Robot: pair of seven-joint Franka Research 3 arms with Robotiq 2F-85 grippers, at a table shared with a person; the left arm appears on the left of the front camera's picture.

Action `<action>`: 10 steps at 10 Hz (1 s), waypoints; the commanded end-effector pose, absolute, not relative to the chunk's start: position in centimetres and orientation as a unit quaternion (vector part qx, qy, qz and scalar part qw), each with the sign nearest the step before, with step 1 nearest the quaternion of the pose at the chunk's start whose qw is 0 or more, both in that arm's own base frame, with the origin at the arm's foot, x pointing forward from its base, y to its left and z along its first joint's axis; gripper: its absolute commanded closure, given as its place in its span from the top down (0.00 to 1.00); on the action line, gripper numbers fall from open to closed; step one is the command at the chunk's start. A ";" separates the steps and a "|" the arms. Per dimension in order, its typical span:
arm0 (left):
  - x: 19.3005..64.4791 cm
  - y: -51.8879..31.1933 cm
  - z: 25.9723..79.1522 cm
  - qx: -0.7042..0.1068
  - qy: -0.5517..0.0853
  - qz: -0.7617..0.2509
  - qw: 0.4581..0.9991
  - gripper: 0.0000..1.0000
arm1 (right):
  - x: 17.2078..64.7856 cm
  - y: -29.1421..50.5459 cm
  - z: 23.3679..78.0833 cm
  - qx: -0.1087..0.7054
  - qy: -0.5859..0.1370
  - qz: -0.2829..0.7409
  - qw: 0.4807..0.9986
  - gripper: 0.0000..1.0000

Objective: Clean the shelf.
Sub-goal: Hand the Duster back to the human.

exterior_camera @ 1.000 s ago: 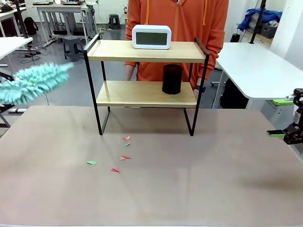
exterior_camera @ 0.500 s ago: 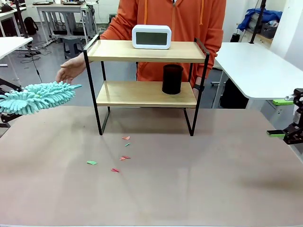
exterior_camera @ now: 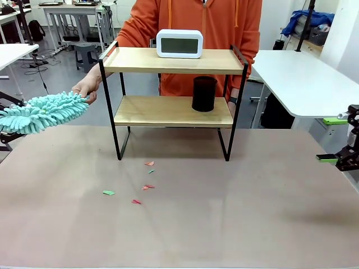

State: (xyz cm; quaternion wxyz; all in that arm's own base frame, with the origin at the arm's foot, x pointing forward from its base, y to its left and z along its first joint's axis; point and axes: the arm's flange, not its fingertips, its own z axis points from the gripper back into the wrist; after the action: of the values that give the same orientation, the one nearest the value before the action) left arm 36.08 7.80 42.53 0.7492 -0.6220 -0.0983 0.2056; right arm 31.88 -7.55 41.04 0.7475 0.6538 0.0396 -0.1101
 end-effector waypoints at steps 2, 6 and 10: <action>36.0 7.8 42.7 -0.626 -0.113 0.201 0.745 0.00 | 32.0 -7.3 41.6 0.655 0.037 -0.122 0.745 1.00; 35.9 7.4 43.6 -0.623 -0.120 0.178 0.752 1.00 | 32.0 -7.3 41.6 0.655 0.037 -0.122 0.745 1.00; 34.2 3.9 46.9 -0.670 -0.110 0.035 0.733 1.00 | 32.0 -7.3 41.6 0.655 0.037 -0.122 0.745 1.00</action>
State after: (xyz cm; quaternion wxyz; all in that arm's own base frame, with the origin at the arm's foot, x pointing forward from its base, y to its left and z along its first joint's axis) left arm 34.96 4.36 46.65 0.7456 -0.6494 -0.1260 0.0808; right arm 31.88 -7.54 41.05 0.7476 0.6538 0.0397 -0.1101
